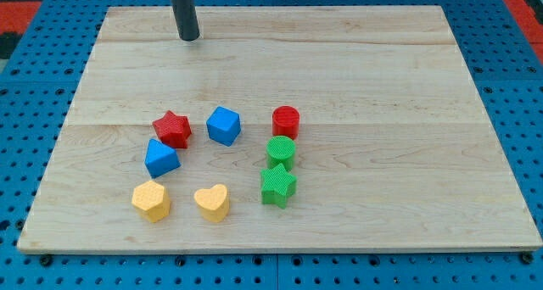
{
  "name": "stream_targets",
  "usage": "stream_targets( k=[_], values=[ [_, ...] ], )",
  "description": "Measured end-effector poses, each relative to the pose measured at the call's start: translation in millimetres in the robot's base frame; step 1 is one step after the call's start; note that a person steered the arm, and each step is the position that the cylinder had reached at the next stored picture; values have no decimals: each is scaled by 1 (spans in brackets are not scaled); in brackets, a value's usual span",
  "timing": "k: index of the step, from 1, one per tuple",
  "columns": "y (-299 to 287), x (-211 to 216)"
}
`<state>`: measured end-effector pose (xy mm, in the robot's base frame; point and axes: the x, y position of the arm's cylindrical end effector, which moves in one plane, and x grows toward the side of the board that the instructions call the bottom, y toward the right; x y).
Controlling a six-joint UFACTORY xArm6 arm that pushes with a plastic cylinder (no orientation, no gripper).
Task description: Move your arm to the parallel right of the green circle
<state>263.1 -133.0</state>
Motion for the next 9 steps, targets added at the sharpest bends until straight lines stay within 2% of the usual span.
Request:
stream_targets(
  k=[2, 6, 7, 8, 9],
  values=[
    [-22, 0],
    [-22, 1],
    [63, 29],
    [177, 84],
    [281, 170]
  ],
)
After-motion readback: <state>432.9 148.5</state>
